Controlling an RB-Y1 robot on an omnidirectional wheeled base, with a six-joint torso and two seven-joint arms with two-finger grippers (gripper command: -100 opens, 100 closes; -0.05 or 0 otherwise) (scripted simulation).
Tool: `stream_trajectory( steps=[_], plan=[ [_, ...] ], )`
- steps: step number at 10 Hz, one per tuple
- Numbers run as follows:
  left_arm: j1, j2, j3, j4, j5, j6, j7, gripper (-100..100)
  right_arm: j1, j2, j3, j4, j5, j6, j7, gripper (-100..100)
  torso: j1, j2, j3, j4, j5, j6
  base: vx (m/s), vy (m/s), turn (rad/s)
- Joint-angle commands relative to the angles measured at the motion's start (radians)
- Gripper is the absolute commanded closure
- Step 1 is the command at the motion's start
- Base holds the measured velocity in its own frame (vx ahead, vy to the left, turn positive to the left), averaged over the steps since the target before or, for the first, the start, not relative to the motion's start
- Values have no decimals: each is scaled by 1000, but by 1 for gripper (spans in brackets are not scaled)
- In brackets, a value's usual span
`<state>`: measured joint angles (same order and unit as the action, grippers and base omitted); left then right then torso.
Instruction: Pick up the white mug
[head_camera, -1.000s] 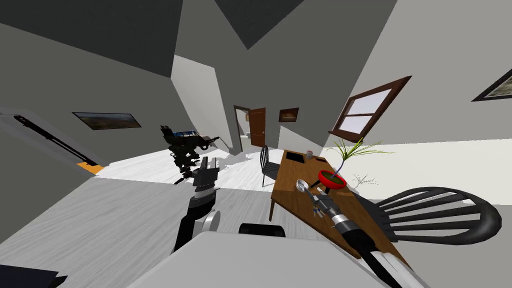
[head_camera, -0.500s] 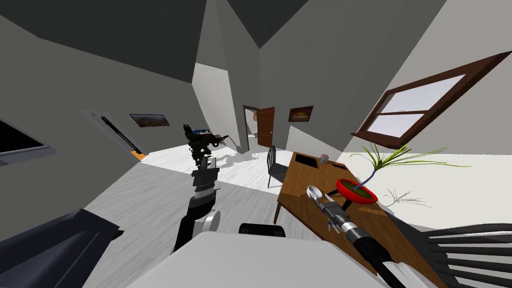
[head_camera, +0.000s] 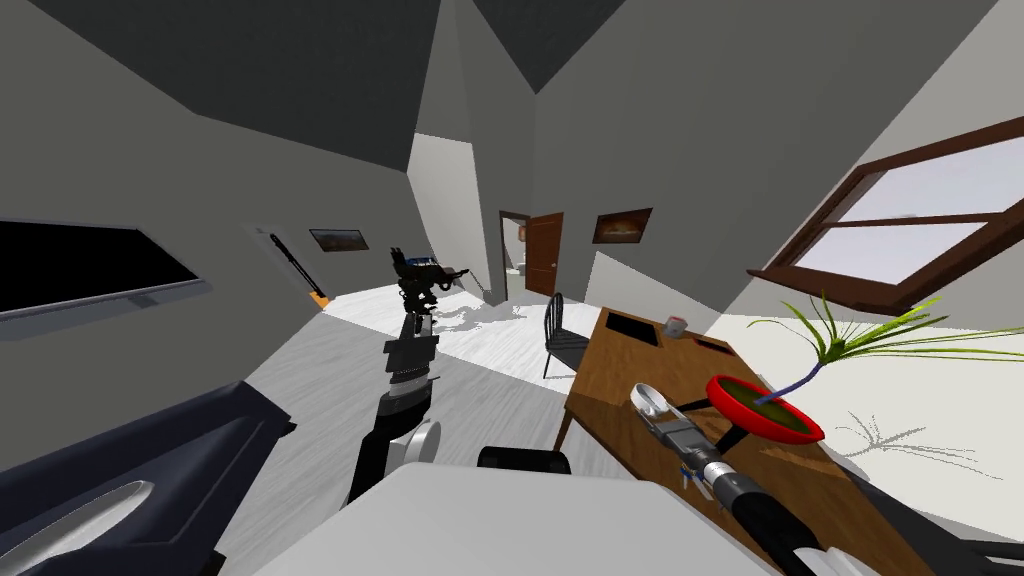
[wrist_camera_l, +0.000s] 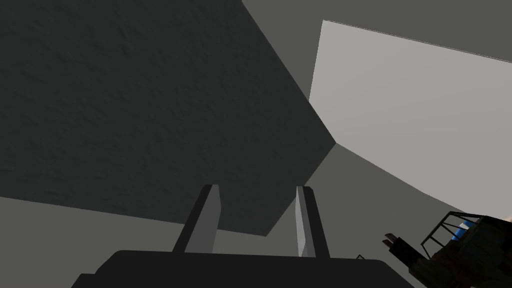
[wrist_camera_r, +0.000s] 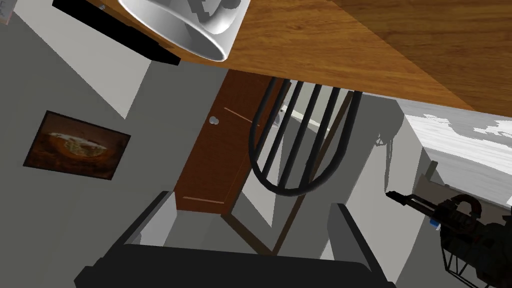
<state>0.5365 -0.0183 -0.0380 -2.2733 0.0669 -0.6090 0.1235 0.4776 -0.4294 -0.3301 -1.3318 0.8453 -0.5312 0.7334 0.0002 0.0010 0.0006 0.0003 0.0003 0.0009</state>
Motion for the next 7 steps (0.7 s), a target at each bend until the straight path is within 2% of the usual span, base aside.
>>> stream_trajectory(
  steps=[1,2,3,4,6,7],
  plan=[
    [0,0,0,0,0,0,0,0,-2,-17,-19,50,50,15,50,-100,0,0,0,0,0,0,8,19,327],
    [0,0,0,0,0,0,0,0,-2,-17,-19,56,57,15,53,-100,0,0,0,0,0,0,8,6,122],
    [0,0,0,0,0,0,0,0,-5,-27,-33,79,92,23,76,-100,0,0,0,0,0,1,7,9,193],
    [0,0,0,0,0,0,0,0,-5,-27,-33,95,92,23,87,-100,0,0,0,0,0,0,6,4,98],
    [0,0,0,0,0,0,0,0,-10,-44,-60,164,159,40,153,-100,-1,0,0,0,0,0,7,6,251],
    [0,0,0,0,0,0,0,0,-10,-44,-60,170,160,40,153,-100,-1,0,0,0,0,0,7,-4,95]
  ],
)
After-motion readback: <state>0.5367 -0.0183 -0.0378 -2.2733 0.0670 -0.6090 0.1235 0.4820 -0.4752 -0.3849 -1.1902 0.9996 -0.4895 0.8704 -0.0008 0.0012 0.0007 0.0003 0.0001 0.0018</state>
